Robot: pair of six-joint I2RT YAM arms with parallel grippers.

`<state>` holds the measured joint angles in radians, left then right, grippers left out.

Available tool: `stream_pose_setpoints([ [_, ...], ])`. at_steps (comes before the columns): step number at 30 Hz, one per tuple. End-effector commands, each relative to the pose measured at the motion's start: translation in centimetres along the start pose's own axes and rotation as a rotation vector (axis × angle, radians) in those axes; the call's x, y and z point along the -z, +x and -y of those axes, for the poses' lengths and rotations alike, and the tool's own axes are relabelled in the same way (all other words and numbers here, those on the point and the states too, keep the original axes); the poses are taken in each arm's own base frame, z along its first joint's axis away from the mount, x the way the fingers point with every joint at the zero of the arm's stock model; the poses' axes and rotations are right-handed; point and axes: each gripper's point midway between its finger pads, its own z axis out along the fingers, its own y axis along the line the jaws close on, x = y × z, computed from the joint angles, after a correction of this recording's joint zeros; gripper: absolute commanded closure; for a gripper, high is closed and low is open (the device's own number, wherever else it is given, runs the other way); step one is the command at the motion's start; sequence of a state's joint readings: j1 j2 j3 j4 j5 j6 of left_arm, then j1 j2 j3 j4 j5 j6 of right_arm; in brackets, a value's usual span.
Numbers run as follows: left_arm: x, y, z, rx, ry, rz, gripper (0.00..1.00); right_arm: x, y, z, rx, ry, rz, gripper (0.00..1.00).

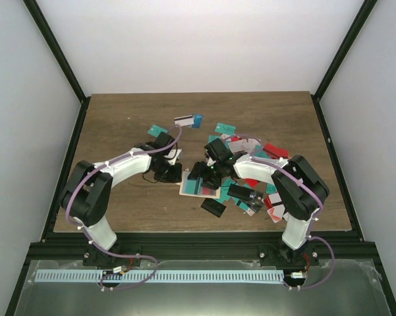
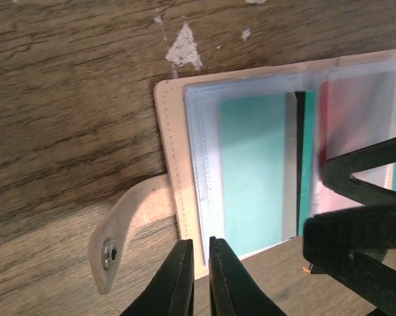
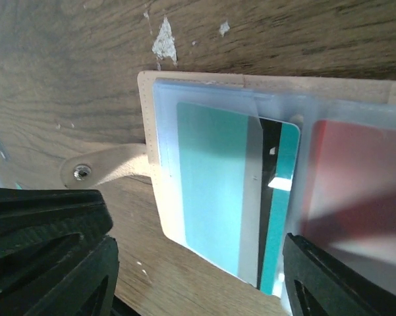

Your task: Put the credit cards into the card holder

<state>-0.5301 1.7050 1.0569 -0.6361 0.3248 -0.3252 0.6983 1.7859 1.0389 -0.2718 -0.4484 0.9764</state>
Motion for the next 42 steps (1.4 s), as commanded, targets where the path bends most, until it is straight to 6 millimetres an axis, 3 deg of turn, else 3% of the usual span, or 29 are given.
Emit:
stream_pose_setpoints([
  [1, 1.0, -0.4, 1.4, 0.0, 0.054, 0.008, 0.9, 0.2, -0.4, -0.6, 0.038, 0.012, 0.016, 0.33],
  [6, 0.5, -0.1, 2.0, -0.002, 0.099, -0.01, 0.9, -0.5, -0.2, -0.4, 0.037, 0.011, 0.002, 0.42],
  [14, 0.0, 0.1, 3.0, -0.006, 0.164, -0.035, 0.9, -1.7, 0.3, 0.8, 0.034, 0.052, -0.02, 0.46],
  [30, -1.6, 0.4, 1.9, 0.001, 0.133, -0.049, 0.59, -2.5, 1.2, 2.7, 0.019, 0.079, -0.046, 0.57],
  [42, -2.7, 1.1, 2.0, 0.018, 0.171, -0.08, 0.58, -2.5, 1.6, 3.3, 0.006, 0.086, -0.047, 0.63],
])
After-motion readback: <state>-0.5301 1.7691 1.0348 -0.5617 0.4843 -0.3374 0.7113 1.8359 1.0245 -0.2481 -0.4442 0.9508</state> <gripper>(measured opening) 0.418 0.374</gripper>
